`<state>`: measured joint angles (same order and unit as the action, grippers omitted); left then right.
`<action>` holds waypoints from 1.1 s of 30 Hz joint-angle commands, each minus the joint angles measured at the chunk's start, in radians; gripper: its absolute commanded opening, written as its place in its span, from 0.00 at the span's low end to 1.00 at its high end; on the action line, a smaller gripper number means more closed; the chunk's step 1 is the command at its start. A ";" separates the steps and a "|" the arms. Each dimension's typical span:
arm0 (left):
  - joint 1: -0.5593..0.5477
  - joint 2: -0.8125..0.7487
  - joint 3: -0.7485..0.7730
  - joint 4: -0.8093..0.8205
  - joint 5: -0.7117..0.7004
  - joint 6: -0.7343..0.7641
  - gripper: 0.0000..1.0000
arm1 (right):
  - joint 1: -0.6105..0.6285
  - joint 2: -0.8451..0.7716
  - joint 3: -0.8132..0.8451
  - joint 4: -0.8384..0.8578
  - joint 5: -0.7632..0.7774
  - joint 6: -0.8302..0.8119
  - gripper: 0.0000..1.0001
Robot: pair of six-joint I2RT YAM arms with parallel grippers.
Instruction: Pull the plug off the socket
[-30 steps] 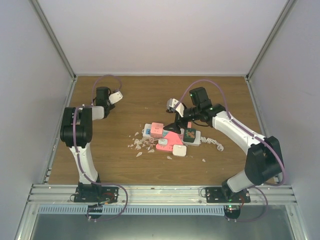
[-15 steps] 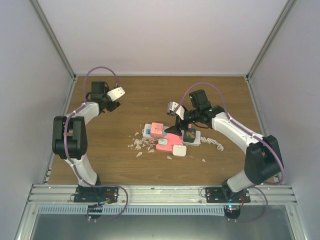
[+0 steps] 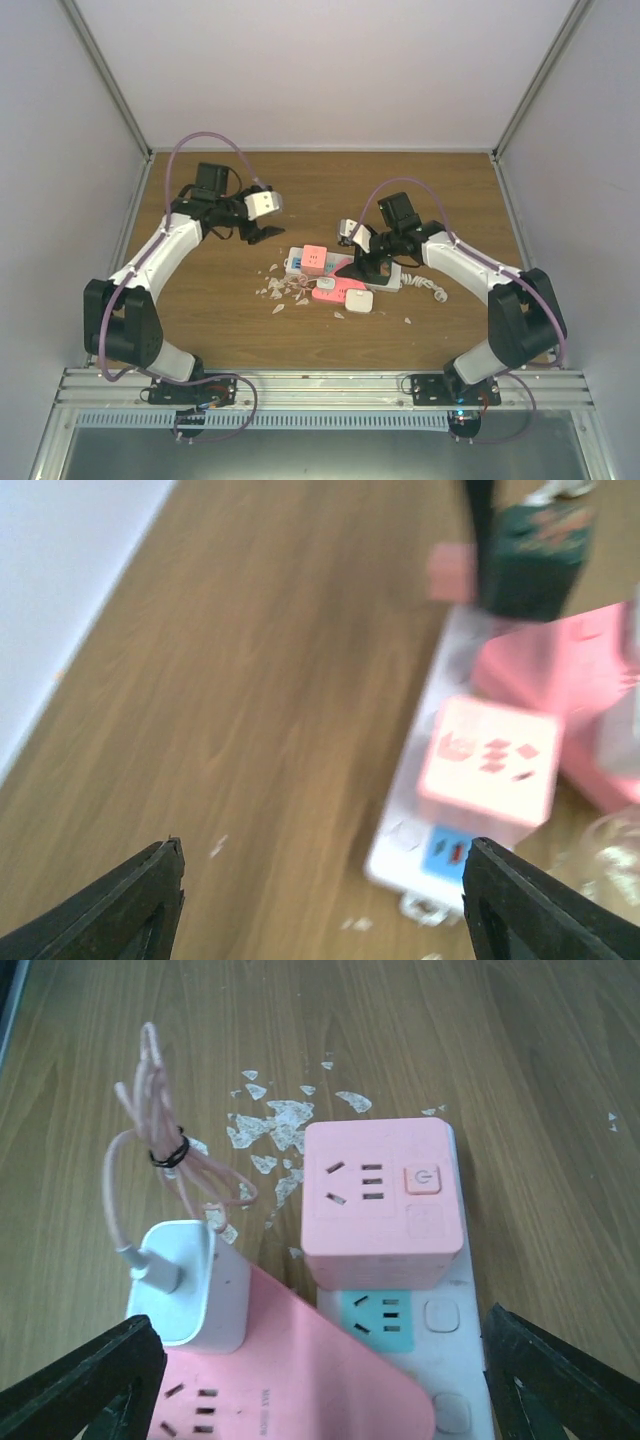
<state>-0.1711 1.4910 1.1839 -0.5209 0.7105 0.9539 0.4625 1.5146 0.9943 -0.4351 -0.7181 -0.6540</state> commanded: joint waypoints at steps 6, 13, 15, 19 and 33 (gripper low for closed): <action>-0.156 0.140 0.075 -0.188 0.110 0.137 0.80 | -0.016 0.129 0.080 0.029 0.056 0.005 0.82; -0.178 0.244 0.110 -0.186 0.113 0.188 0.84 | -0.038 0.180 0.091 -0.003 0.070 -0.014 0.64; -0.187 0.277 0.122 -0.175 0.102 0.188 0.89 | -0.044 0.196 0.098 -0.035 0.062 -0.040 0.62; -0.199 0.329 0.138 -0.150 0.100 0.185 0.93 | -0.047 0.223 0.099 -0.066 0.057 -0.064 0.61; -0.251 0.399 0.105 -0.091 0.077 0.197 0.73 | -0.046 0.306 0.109 -0.063 0.113 -0.079 0.38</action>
<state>-0.4072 1.8778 1.3003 -0.6643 0.7788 1.1454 0.4206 1.7706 1.0962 -0.5011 -0.6796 -0.7101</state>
